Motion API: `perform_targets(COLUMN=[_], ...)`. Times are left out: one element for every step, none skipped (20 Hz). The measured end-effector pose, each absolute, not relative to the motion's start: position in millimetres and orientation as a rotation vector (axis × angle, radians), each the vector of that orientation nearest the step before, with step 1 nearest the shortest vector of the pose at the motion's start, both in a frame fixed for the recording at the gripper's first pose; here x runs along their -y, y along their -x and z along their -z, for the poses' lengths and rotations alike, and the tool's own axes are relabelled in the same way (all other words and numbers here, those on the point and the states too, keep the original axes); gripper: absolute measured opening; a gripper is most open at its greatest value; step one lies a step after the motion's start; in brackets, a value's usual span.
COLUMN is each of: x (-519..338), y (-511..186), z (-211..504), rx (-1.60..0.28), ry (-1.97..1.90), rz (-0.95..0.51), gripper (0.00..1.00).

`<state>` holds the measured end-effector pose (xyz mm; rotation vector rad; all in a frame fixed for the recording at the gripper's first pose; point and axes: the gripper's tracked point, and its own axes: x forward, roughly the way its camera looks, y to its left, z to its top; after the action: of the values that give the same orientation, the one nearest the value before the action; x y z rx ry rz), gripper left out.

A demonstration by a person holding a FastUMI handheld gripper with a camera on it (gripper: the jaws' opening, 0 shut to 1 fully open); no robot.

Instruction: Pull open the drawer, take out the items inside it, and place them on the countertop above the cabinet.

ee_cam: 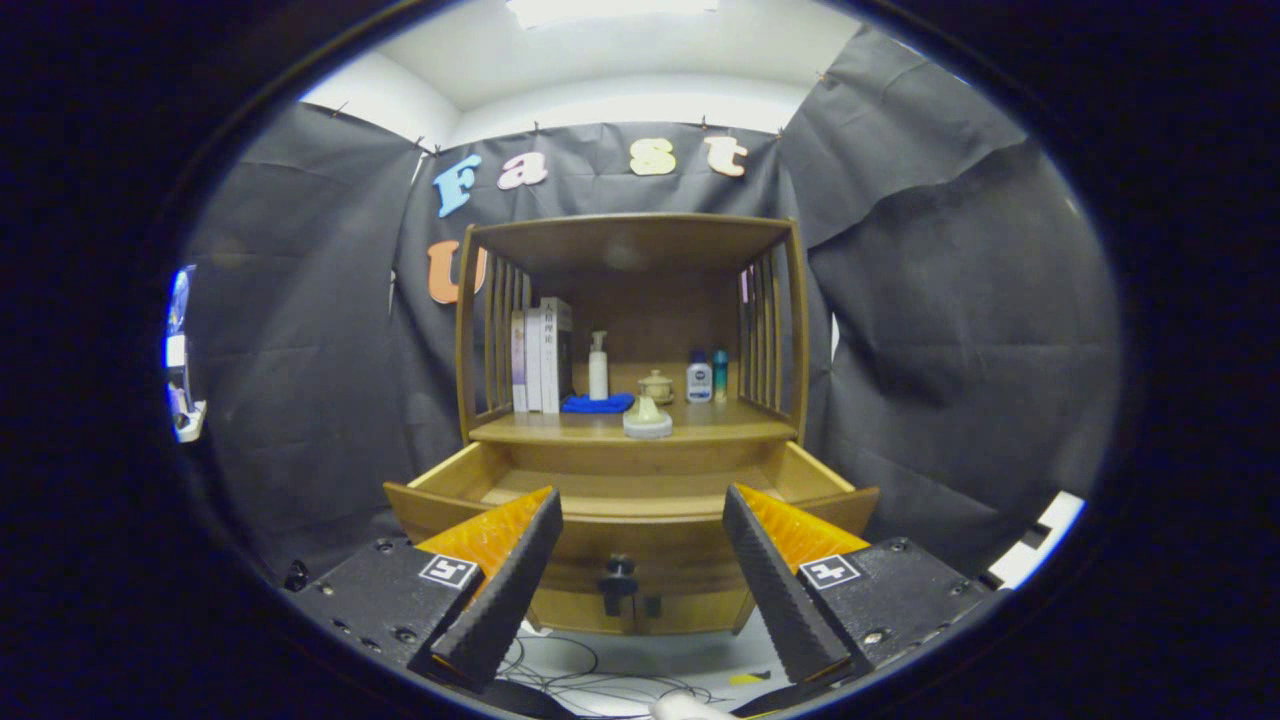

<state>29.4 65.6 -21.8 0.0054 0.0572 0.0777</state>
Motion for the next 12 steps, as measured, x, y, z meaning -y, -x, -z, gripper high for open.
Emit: perform_targets(x=[-62,-62,-64,-65,-67,-69,-69,-70,-70,-72,-75,-77], y=[-29,-30,-32,-35,-40,-46,-50,-59,-66,-74,-84,-91], z=[37,48,58,67,76,83,90,95,100,105,108,112], rx=[-0.082,-0.099,-0.110,-0.132,-0.150,-0.162,-0.173,-0.174,-0.180,-0.187,-0.187,-0.193], ry=[-0.004,-0.009,-0.018,-0.028,-0.034,-0.034,-0.026,-0.018,-0.008,-0.005,-0.008,-0.010], rz=[-0.061,-0.056,-0.059,-0.058,-0.065,-0.072,-0.070,-0.068,-0.064,-0.061,-0.064,-0.067], gripper=[1.00,1.00,1.00,1.00,1.00,1.00,1.00,1.00,1.00,1.00,1.00,1.00])
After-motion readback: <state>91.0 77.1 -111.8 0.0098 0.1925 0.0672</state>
